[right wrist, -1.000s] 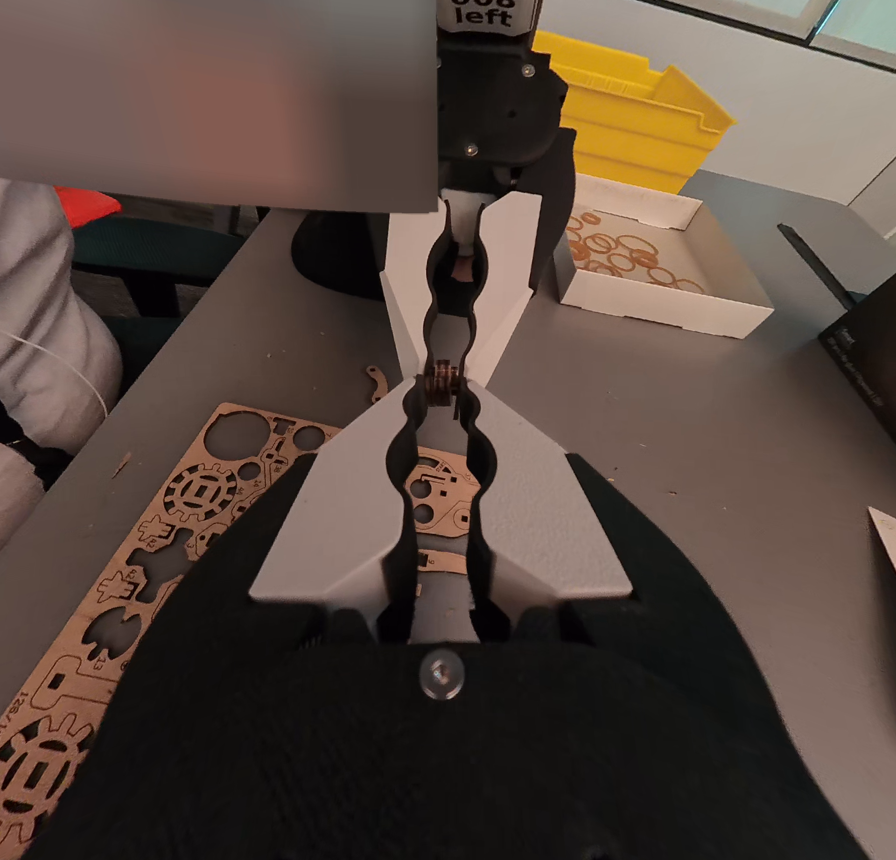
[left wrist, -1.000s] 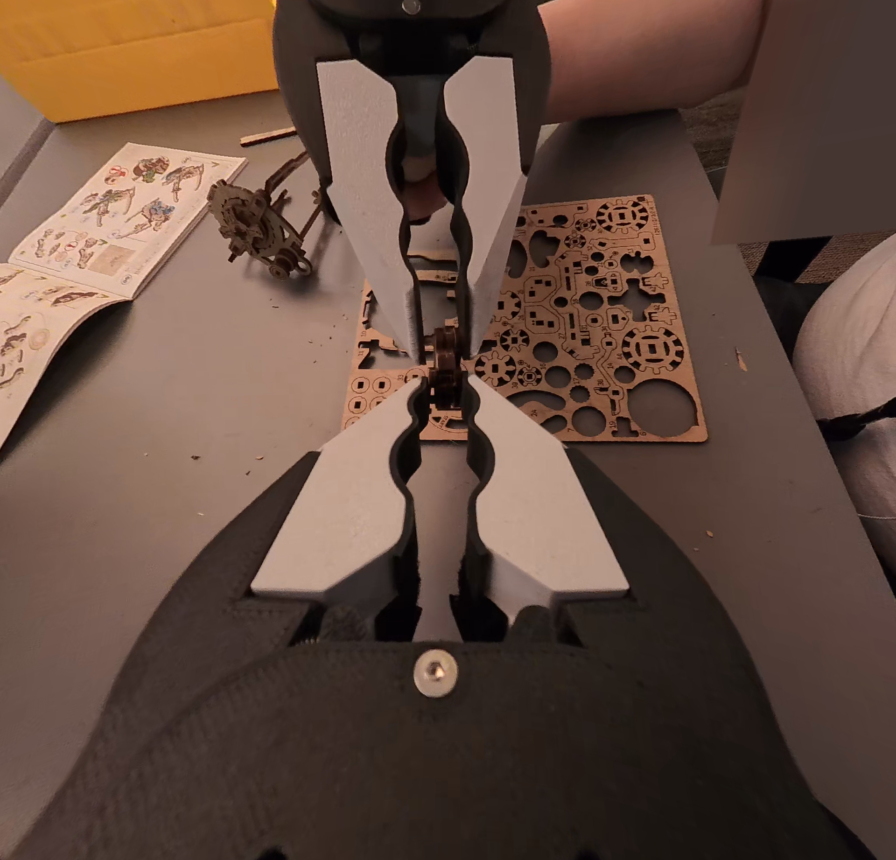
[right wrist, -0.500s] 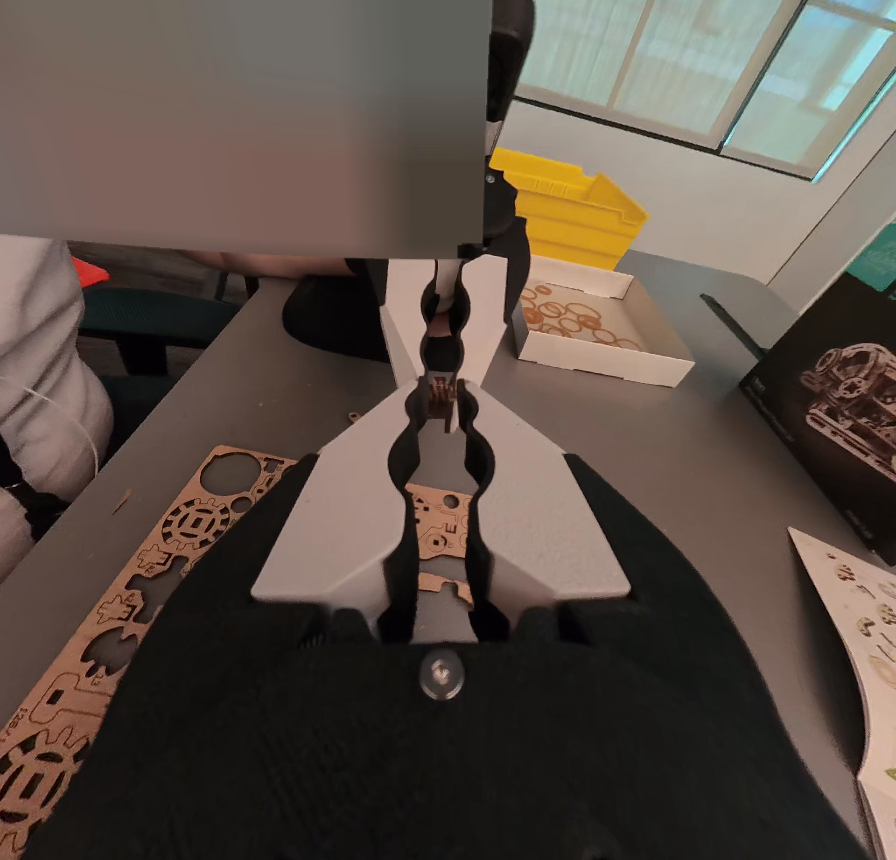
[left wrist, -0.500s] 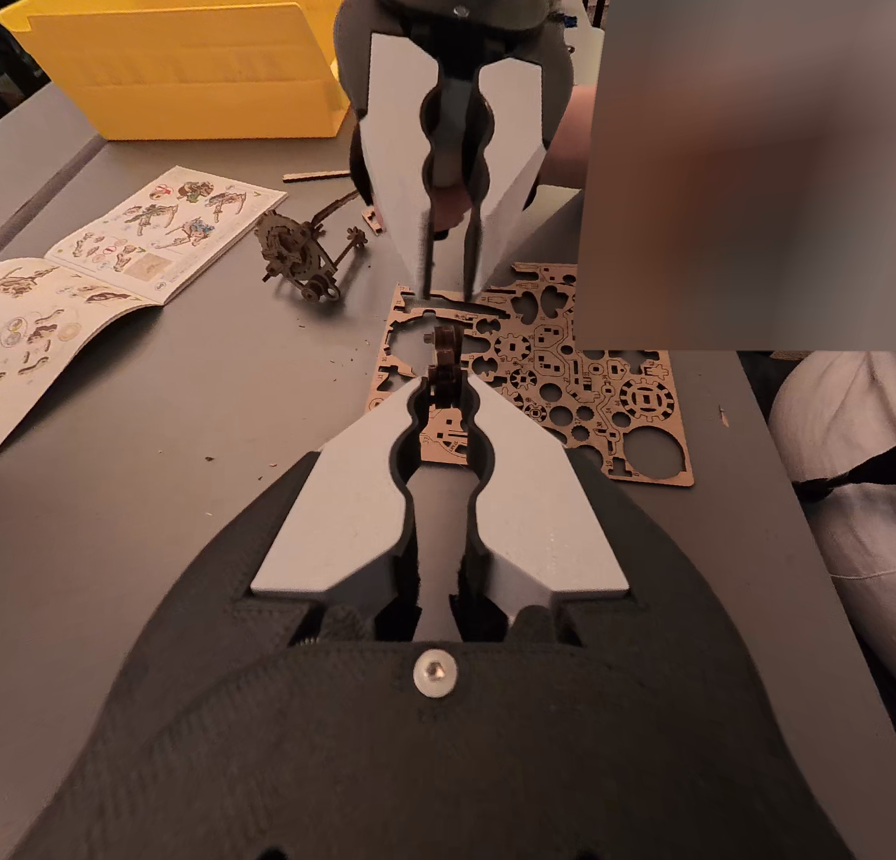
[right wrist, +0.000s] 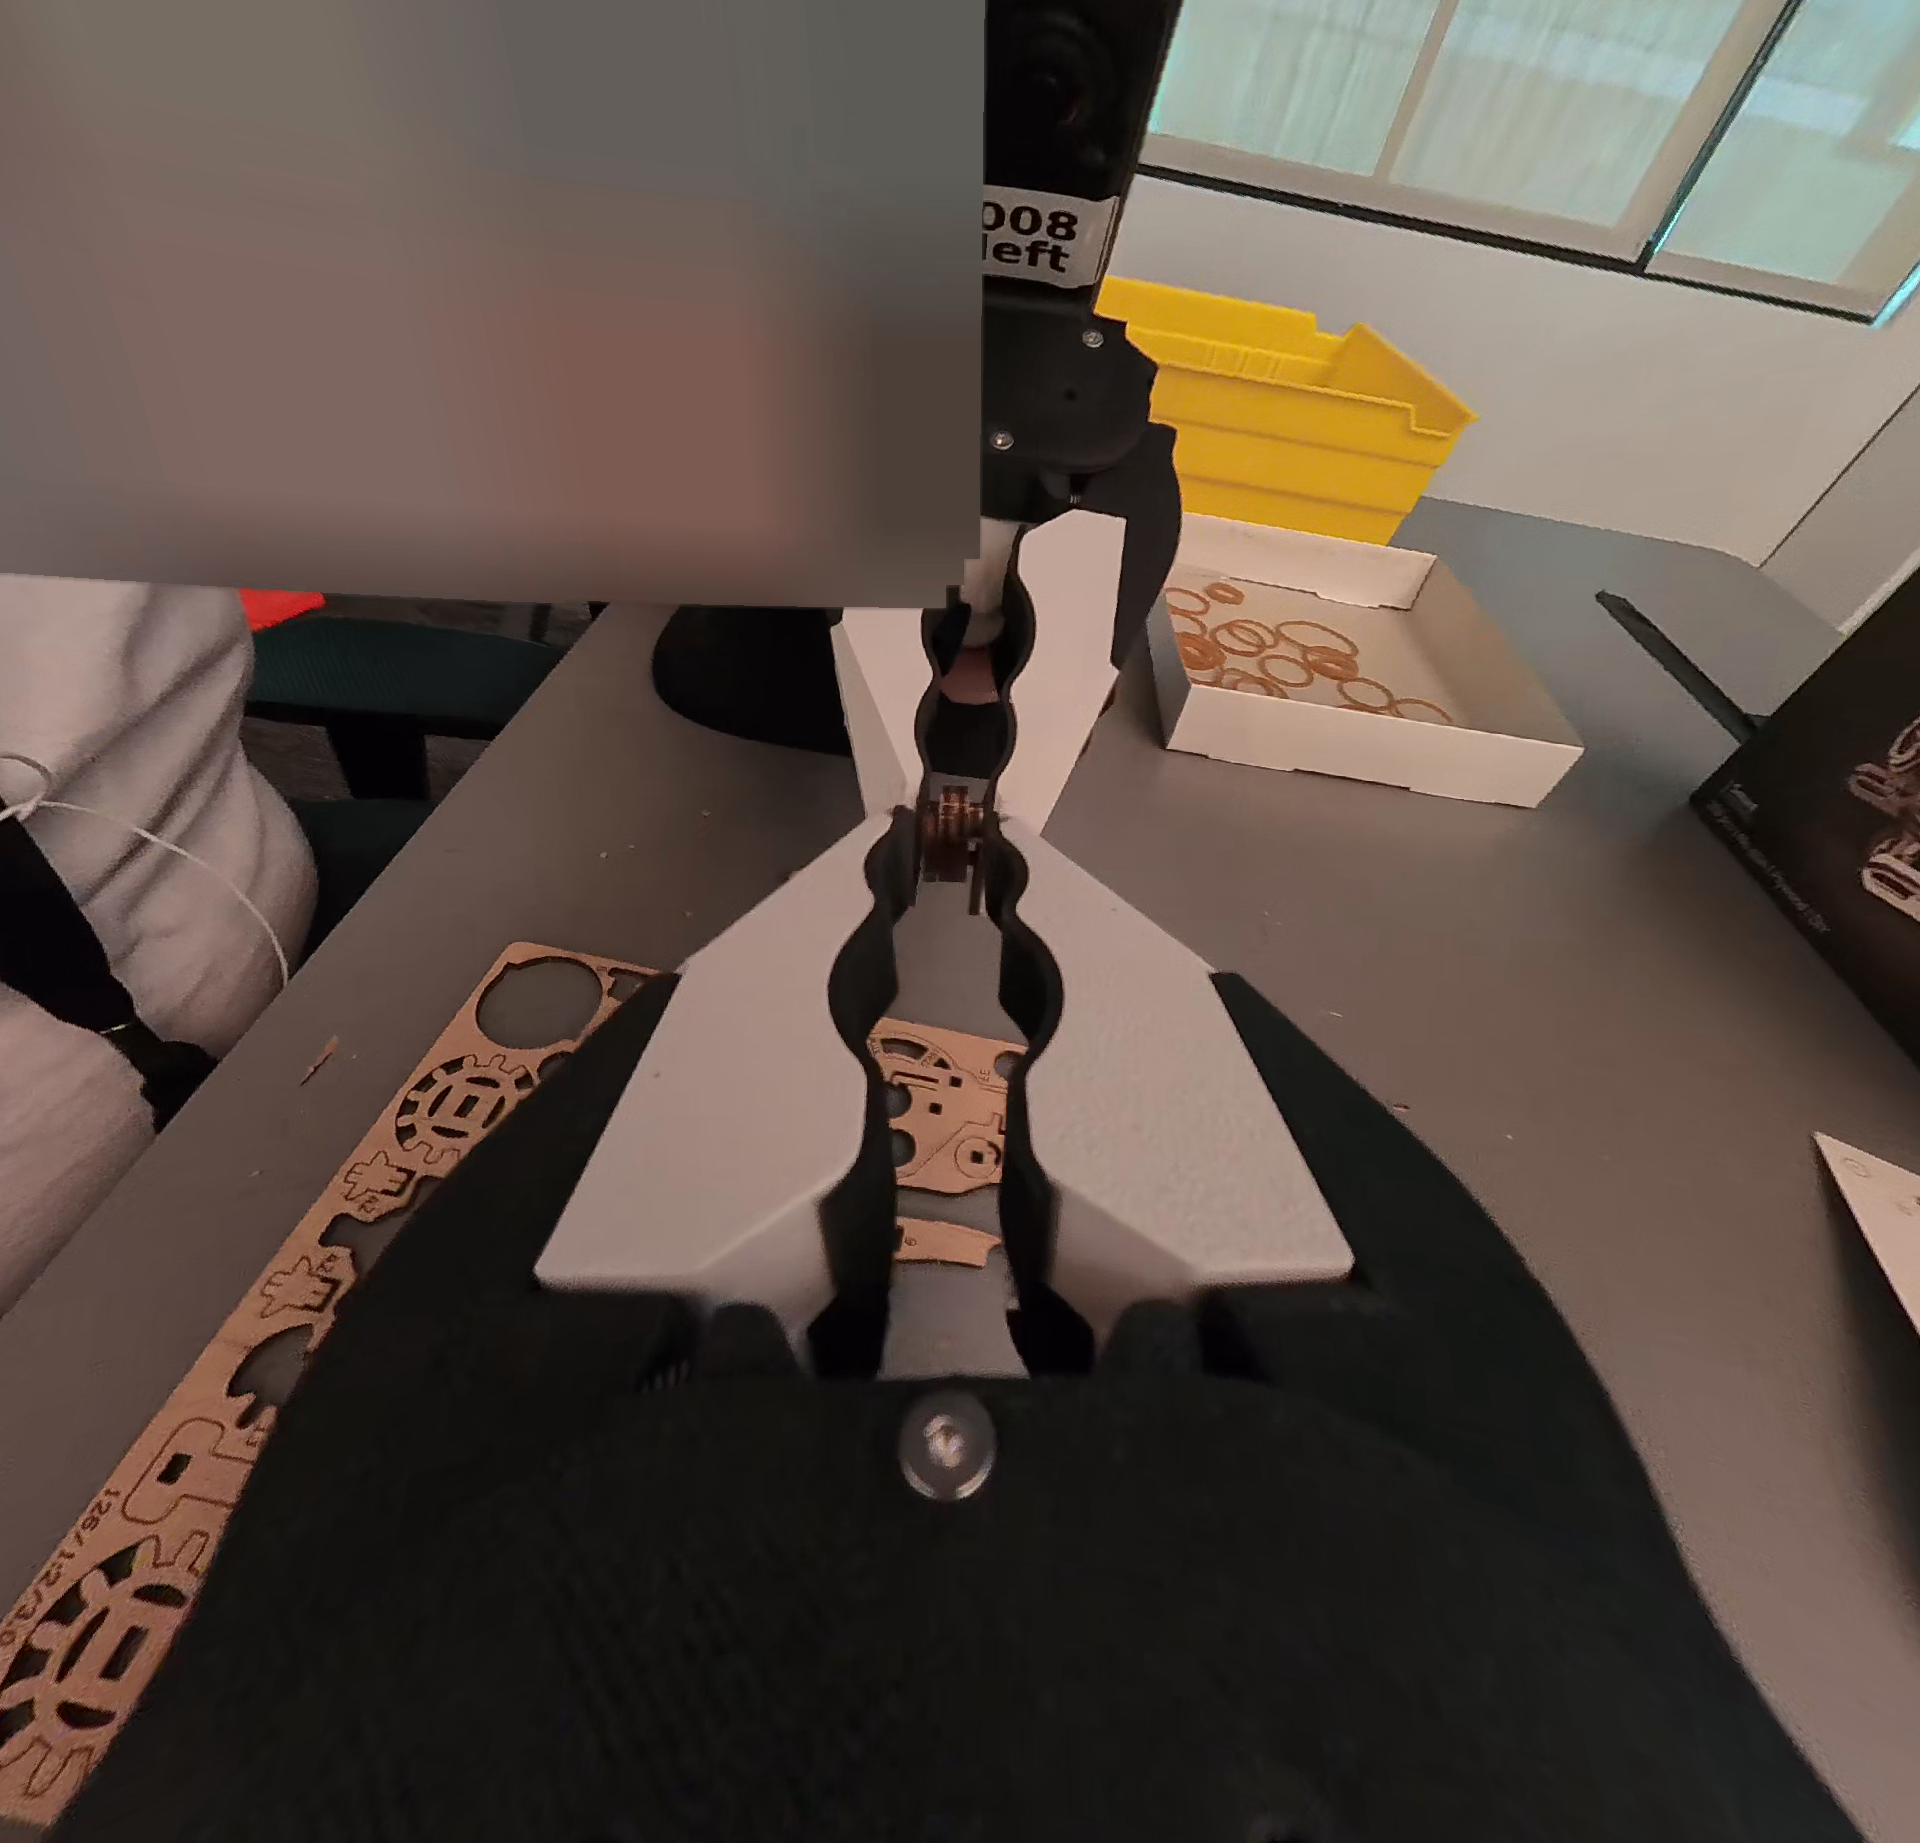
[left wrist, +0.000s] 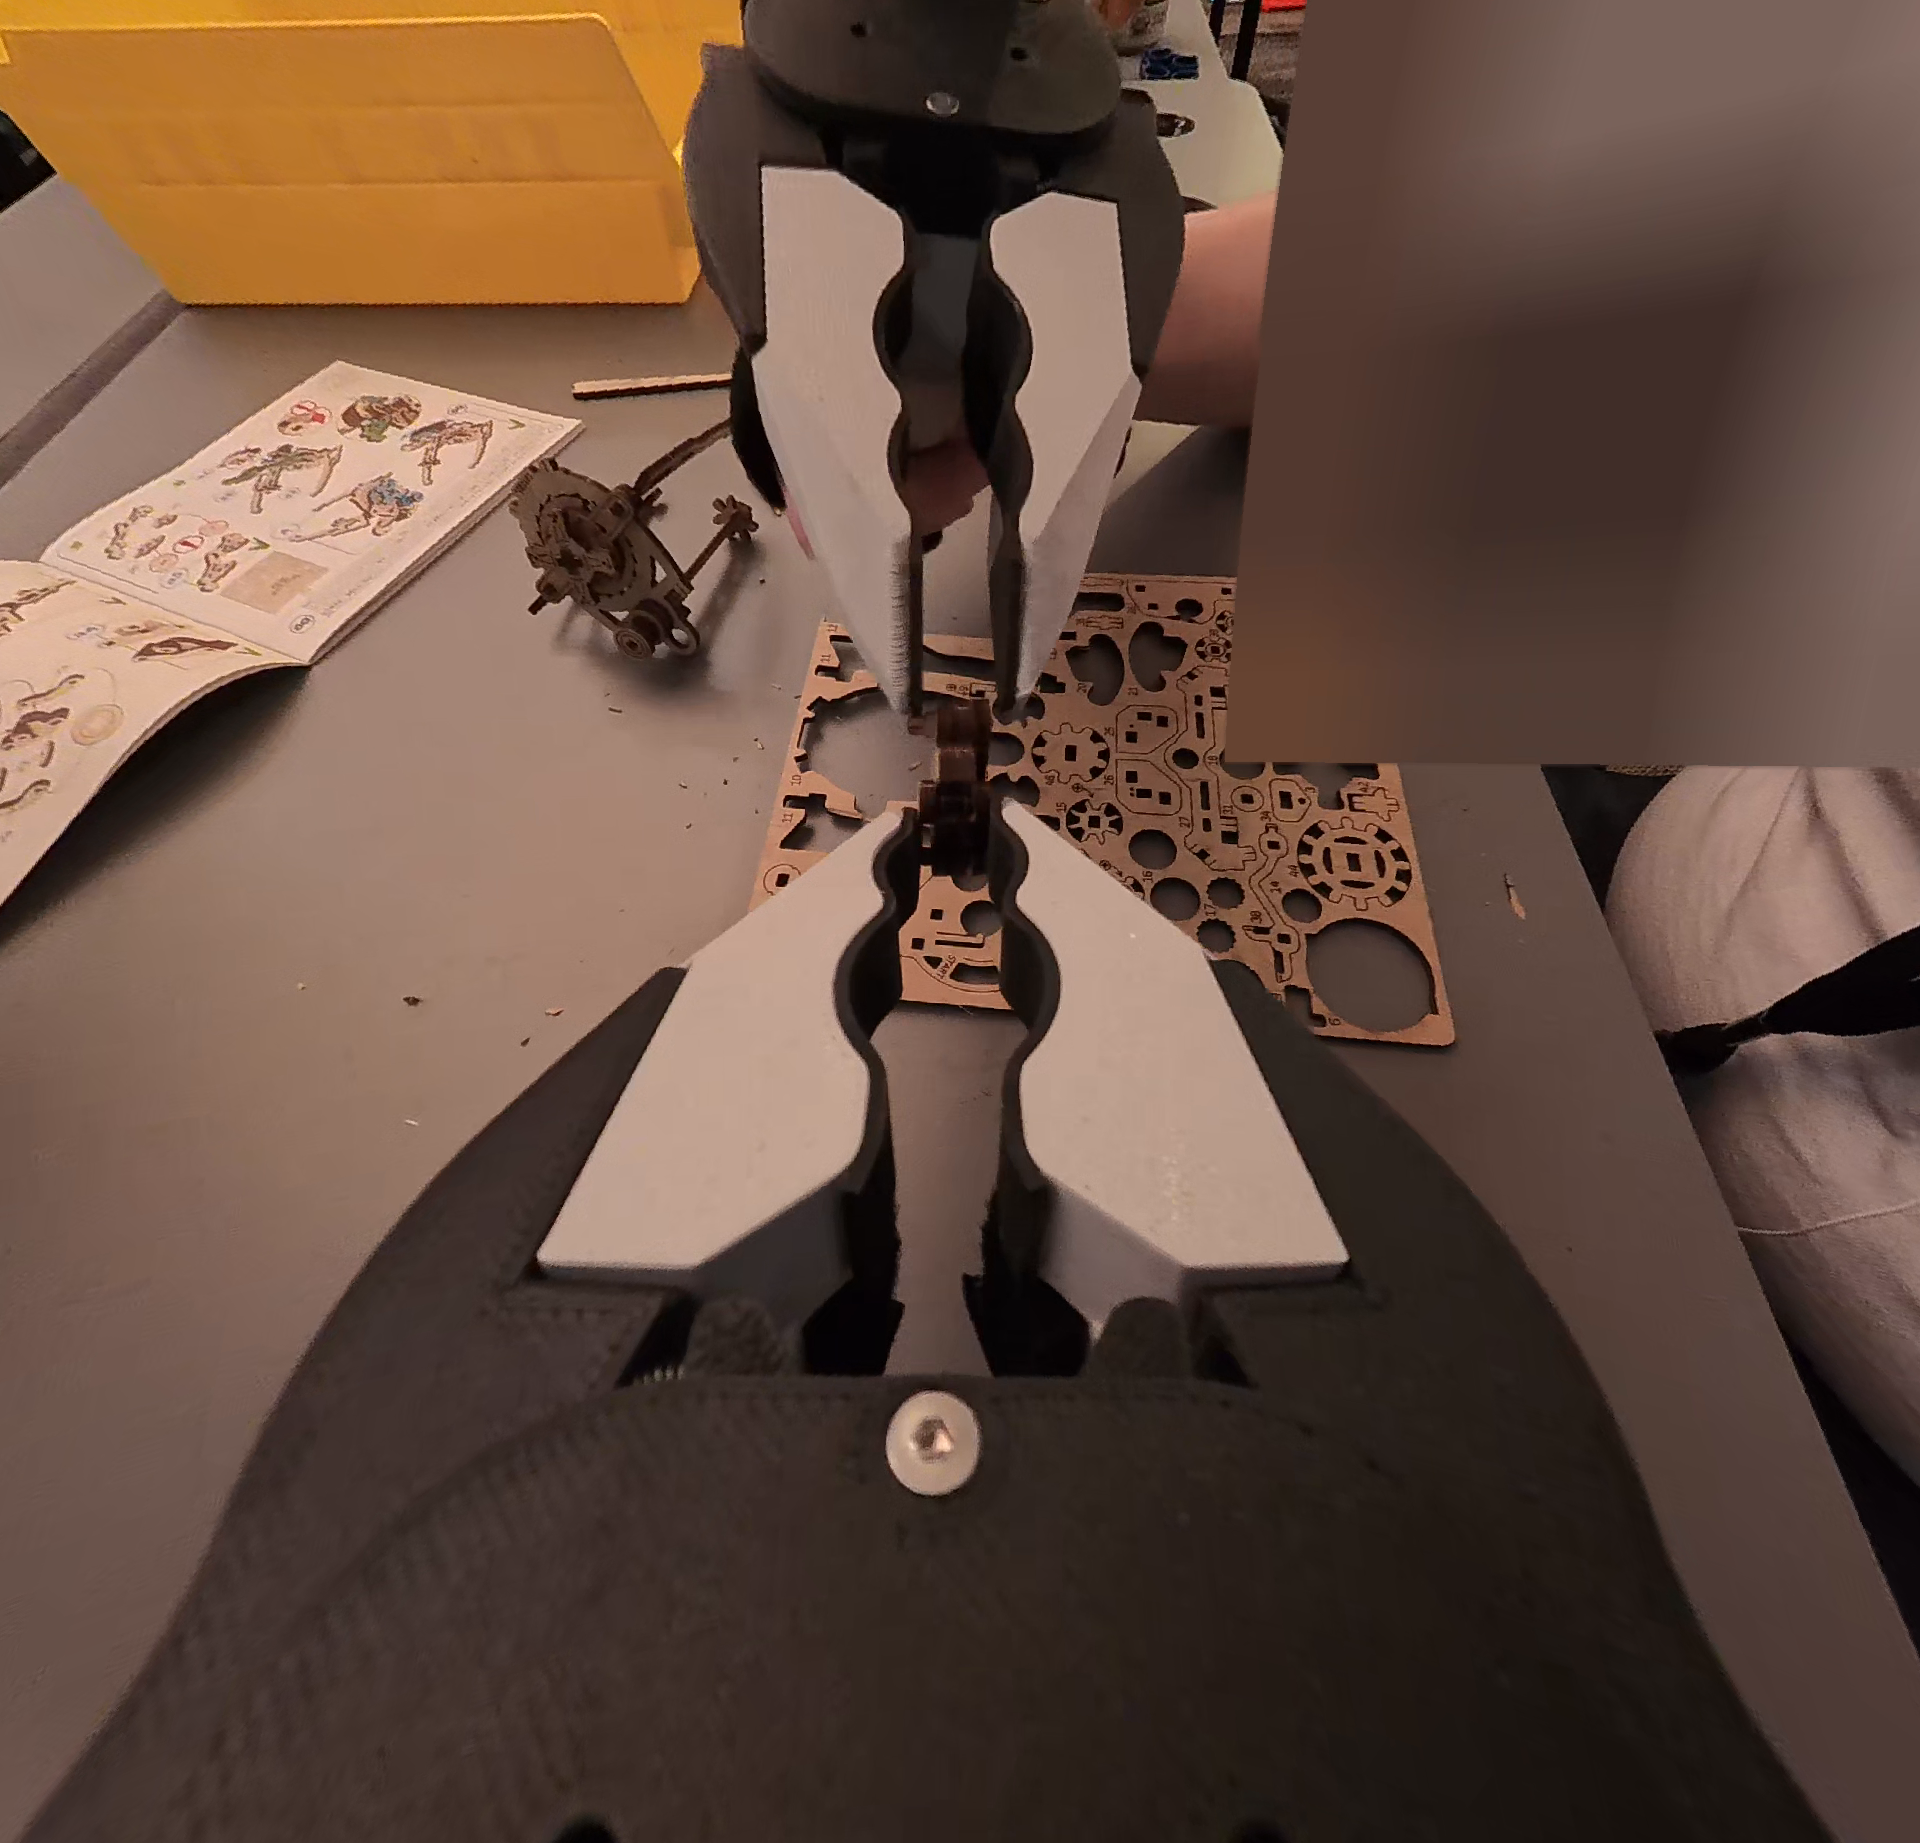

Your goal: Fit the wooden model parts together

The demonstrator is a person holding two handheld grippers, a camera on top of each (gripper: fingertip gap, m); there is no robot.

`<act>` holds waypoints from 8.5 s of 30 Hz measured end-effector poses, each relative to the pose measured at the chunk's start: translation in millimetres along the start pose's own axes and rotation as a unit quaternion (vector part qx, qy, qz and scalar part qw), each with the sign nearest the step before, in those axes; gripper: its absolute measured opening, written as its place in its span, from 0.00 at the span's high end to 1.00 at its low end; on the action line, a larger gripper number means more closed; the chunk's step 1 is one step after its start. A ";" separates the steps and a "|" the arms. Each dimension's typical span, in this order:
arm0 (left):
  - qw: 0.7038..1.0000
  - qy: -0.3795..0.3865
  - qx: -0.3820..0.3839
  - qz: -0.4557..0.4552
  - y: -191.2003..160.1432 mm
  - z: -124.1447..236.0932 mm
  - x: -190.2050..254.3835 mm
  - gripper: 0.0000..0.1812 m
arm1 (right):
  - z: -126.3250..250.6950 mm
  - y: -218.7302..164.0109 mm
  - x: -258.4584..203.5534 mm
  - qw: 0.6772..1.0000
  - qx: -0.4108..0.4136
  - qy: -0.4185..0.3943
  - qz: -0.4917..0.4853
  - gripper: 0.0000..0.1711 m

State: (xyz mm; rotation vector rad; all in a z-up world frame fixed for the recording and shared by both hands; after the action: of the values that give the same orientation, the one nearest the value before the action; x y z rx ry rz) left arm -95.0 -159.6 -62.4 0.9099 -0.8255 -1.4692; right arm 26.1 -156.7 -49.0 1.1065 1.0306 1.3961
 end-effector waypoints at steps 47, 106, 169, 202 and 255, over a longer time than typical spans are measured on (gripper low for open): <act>0.955 -0.096 0.186 0.209 22.9 8.9 -7.1 0.94 | 1.9 13.5 10.0 0.967 0.157 0.042 -0.197 0.93; 0.979 0.110 0.001 -0.171 6.0 -1.1 5.6 0.94 | 5.8 7.8 -9.8 0.981 -0.053 -0.066 0.173 0.89; 0.977 0.118 0.050 -0.171 16.4 7.0 8.8 0.92 | 12.0 6.9 -3.1 0.996 -0.008 -0.028 0.082 0.96; 0.973 0.111 0.015 -0.204 11.7 2.7 12.8 0.95 | 7.2 6.2 -9.0 0.991 -0.034 -0.043 0.124 0.93; 0.987 0.087 0.021 -0.136 8.0 0.9 6.2 0.95 | -2.3 2.6 -7.2 0.989 -0.032 -0.068 0.127 0.93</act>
State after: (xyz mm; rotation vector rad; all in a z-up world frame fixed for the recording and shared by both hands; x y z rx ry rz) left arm -92.4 -166.4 -55.4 1.2010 -0.6228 -1.5840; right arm 23.6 -164.2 -47.6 1.3013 0.7623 1.5184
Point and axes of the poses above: each gripper's, where its closed fingertips meet, z back along the fingers, y out of its top, x = y × z across the jaws, the point moved 7 cm from there along z, back along the fingers, and after that the axes turned 3 degrees about -z, right-handed, at the moved point
